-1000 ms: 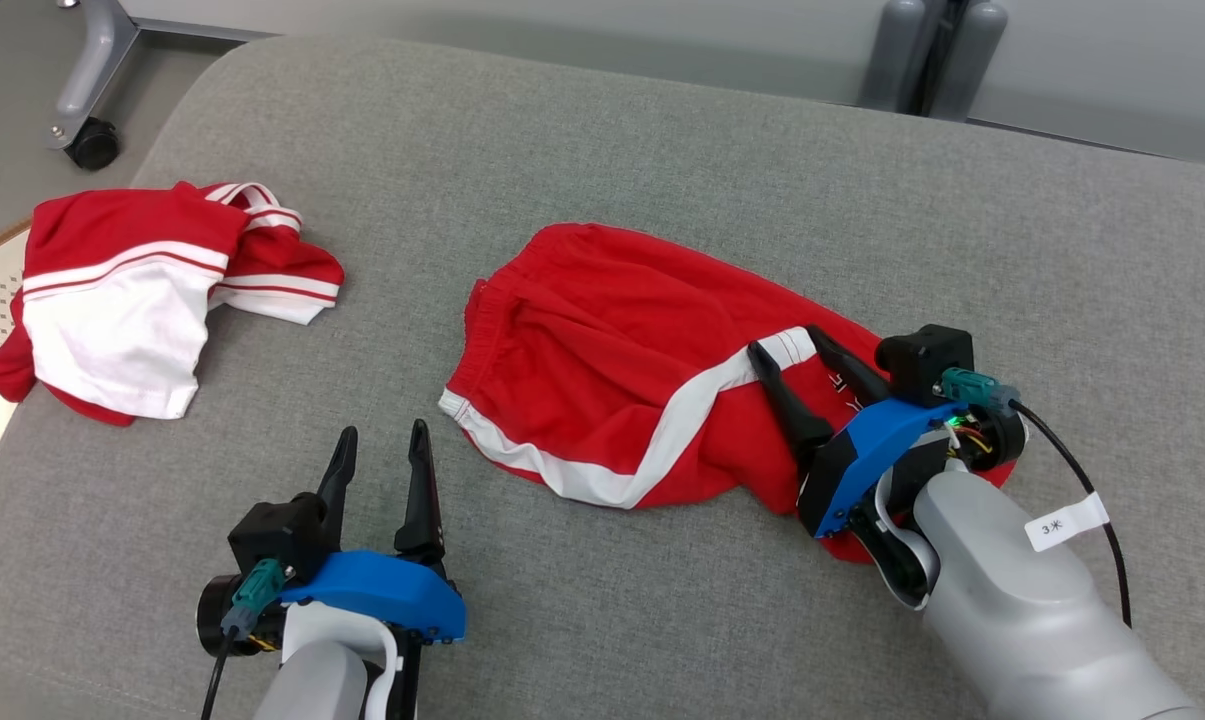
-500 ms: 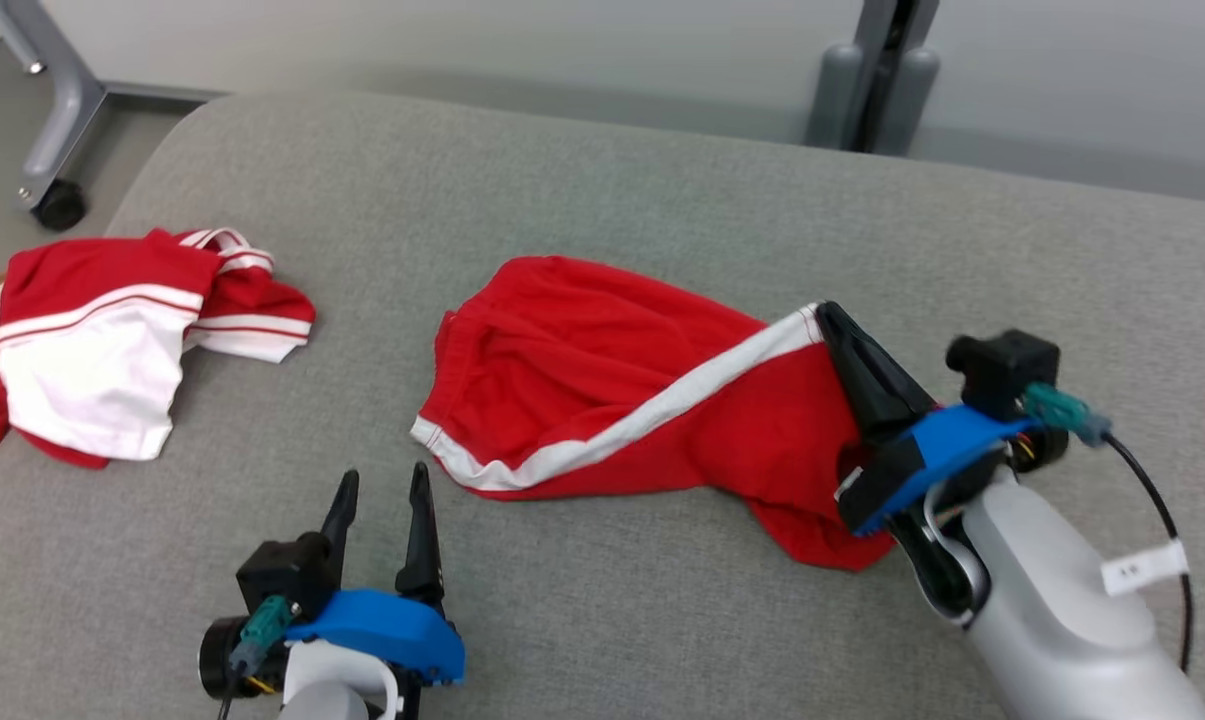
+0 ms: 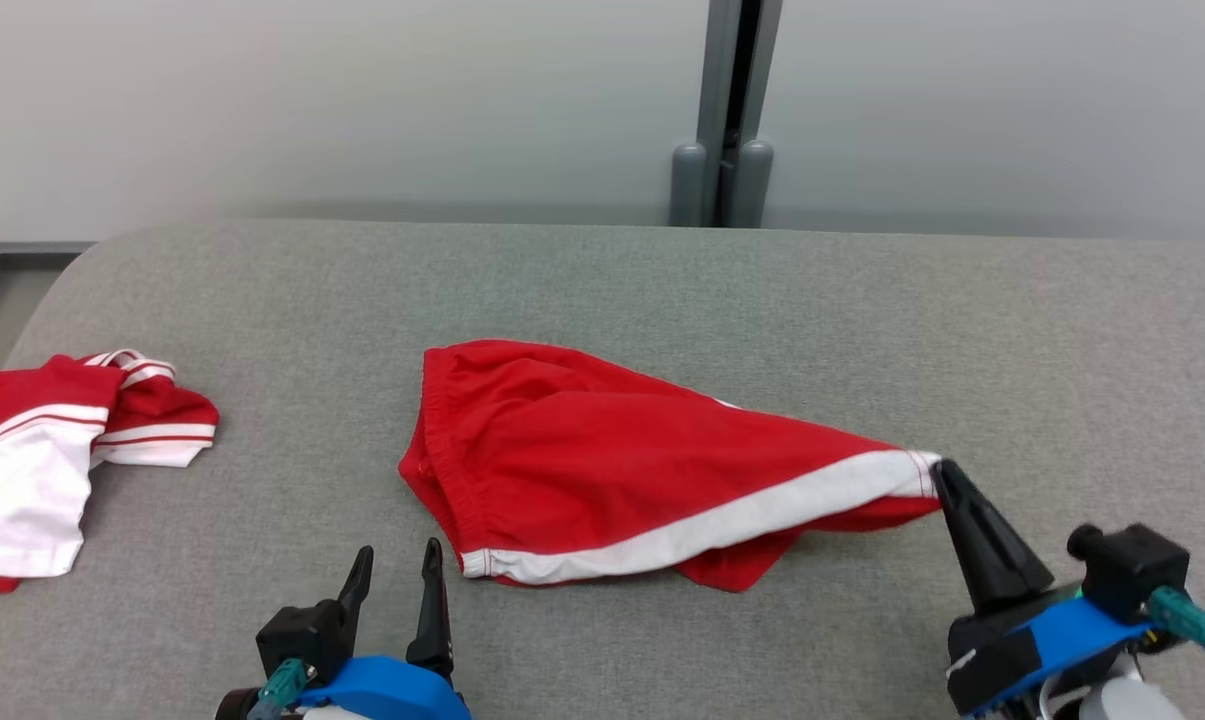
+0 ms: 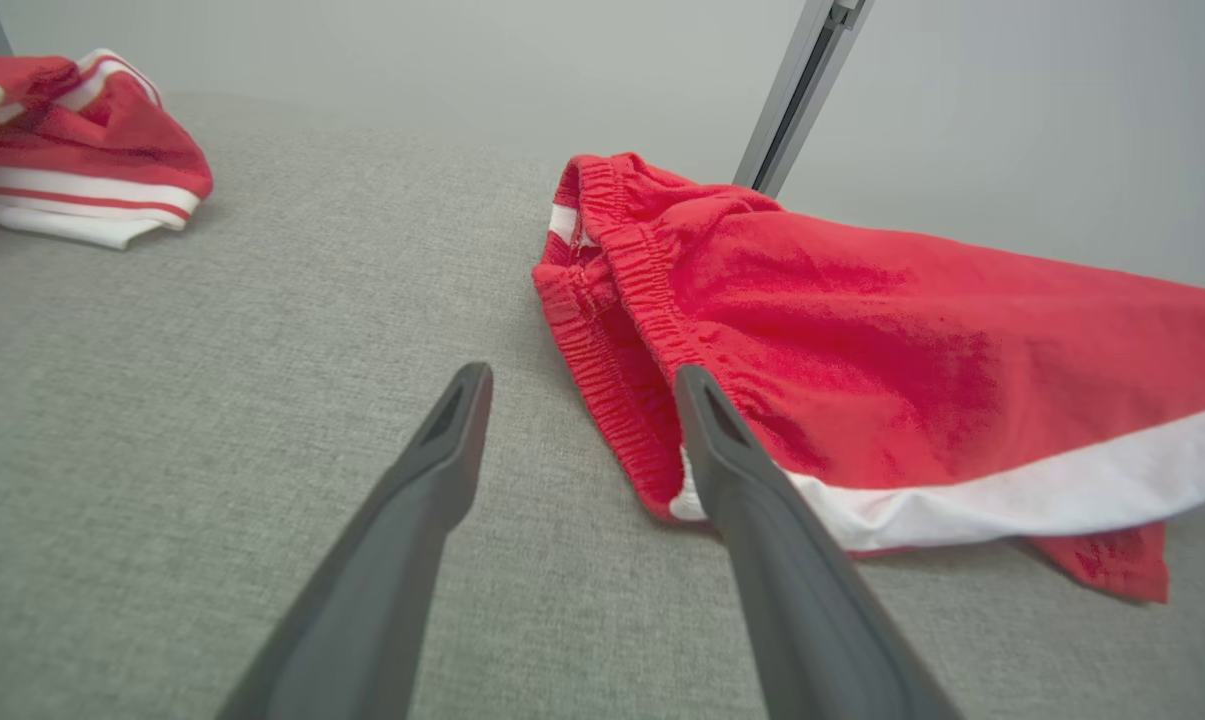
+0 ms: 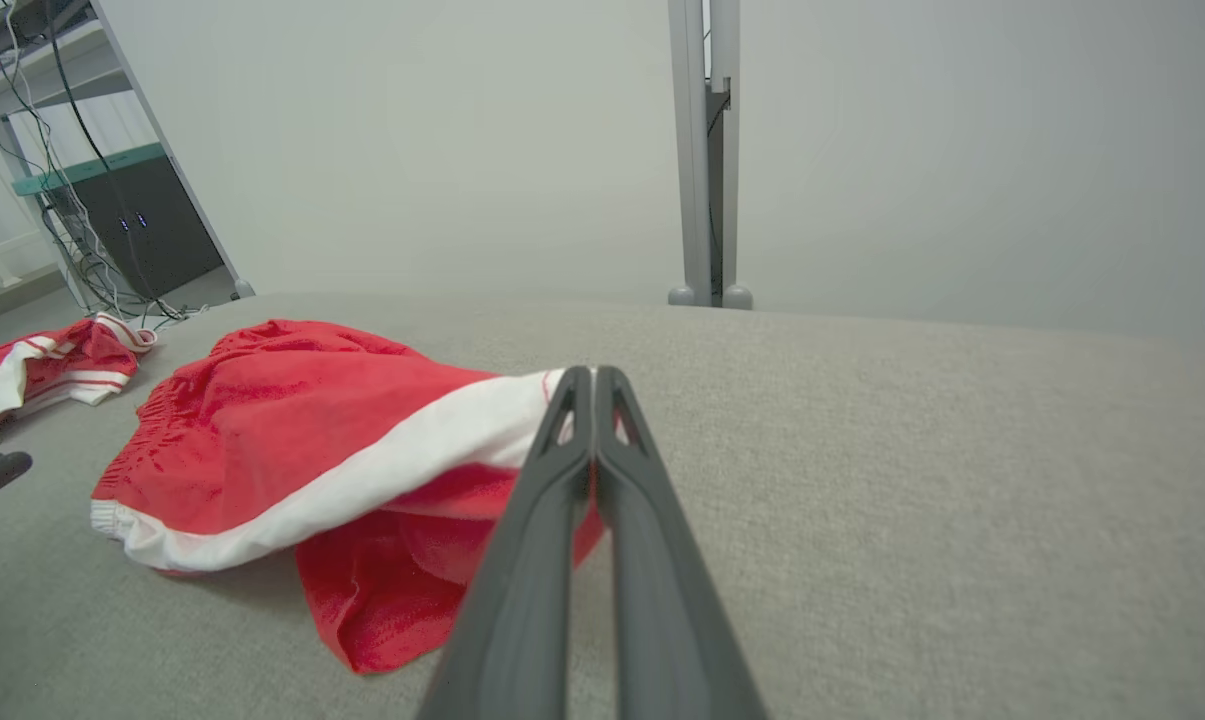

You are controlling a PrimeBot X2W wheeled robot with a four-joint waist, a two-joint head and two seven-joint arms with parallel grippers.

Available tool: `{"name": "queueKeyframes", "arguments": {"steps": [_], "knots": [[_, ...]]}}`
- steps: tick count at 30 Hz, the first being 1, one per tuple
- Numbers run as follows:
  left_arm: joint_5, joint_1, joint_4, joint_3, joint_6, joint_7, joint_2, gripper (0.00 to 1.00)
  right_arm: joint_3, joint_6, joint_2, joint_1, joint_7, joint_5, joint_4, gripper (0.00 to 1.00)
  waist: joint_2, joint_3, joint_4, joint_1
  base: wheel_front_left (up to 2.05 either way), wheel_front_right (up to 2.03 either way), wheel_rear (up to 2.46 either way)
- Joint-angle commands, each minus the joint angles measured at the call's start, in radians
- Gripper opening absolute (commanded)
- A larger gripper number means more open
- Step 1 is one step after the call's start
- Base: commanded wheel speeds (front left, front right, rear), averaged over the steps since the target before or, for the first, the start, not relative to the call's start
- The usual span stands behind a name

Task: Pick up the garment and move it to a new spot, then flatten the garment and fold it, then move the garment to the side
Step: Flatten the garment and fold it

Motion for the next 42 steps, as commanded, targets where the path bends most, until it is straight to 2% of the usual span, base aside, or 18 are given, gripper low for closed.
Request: {"name": "queueKeyframes", "arguments": {"steps": [1, 7, 8, 9, 10, 11, 16, 24, 33, 39, 42], "knots": [[0.003, 0.008, 0.002, -0.001, 0.001, -0.003, 0.001, 1.00, 0.000, 0.000, -0.003, 0.028, -0.003, -0.007, -0.001, 0.00, 0.0000, -0.019, -0.022, 0.0002, 0.00, 0.00, 0.00], [0.011, 0.032, 0.009, 0.010, 0.006, -0.003, 0.001, 1.00, 0.011, 0.000, 0.034, 0.110, -0.003, -0.049, 0.060, 0.00, 0.0000, -0.026, -0.048, 0.0002, 0.00, 0.00, 0.00], [0.013, 0.035, 0.009, 0.014, 0.007, -0.003, 0.001, 1.00, 0.003, 0.000, 0.041, 0.115, -0.003, -0.057, 0.075, 0.09, 0.0000, -0.027, -0.050, 0.0002, 0.00, 0.00, 0.00], [0.017, 0.040, 0.009, 0.018, 0.007, -0.003, 0.001, 1.00, -0.002, 0.000, 0.048, 0.123, -0.003, -0.068, 0.096, 0.22, 0.0000, -0.028, -0.052, 0.0002, 0.00, 0.00, 0.00], [0.020, 0.045, 0.009, 0.022, 0.006, -0.003, 0.001, 1.00, -0.015, 0.000, 0.058, 0.127, -0.003, -0.079, 0.118, 0.44, 0.0000, -0.029, -0.054, 0.0002, 0.00, 0.00, 0.00], [0.023, 0.048, 0.008, 0.026, 0.006, -0.003, 0.001, 1.00, -0.039, 0.000, 0.063, 0.127, -0.003, -0.104, 0.149, 1.00, 0.0000, -0.029, -0.055, 0.0002, 0.00, 0.00, 0.00], [0.063, 0.060, -0.009, 0.058, 0.007, -0.003, 0.001, 1.00, -0.140, 0.000, 0.148, 0.093, -0.003, -0.231, 0.148, 1.00, 0.0000, -0.030, -0.066, 0.0002, 0.00, 0.00, 0.00], [0.141, 0.076, -0.040, 0.078, -0.003, -0.003, 0.001, 1.00, -0.223, 0.000, 0.216, 0.092, -0.003, -0.362, 0.068, 1.00, 0.0000, -0.049, -0.080, 0.0002, 0.00, 0.00, 0.00], [0.146, 0.082, -0.043, 0.059, -0.023, -0.003, 0.000, 1.00, -0.227, 0.000, 0.236, 0.111, -0.003, -0.368, 0.101, 1.00, 0.0000, -0.051, -0.087, 0.0002, 0.00, 0.00, 0.00], [0.131, 0.054, 0.003, 0.020, -0.072, -0.003, 0.001, 1.00, -0.211, 0.000, 0.238, 0.099, -0.003, -0.356, 0.120, 1.00, 0.0000, -0.029, -0.096, 0.0002, 0.00, 0.00, 0.00], [0.122, 0.041, 0.020, 0.018, -0.081, -0.003, 0.001, 1.00, -0.204, 0.000, 0.238, 0.091, -0.003, -0.353, 0.126, 1.00, 0.0000, -0.017, -0.102, 0.0002, 0.00, 0.00, 0.00]]}}
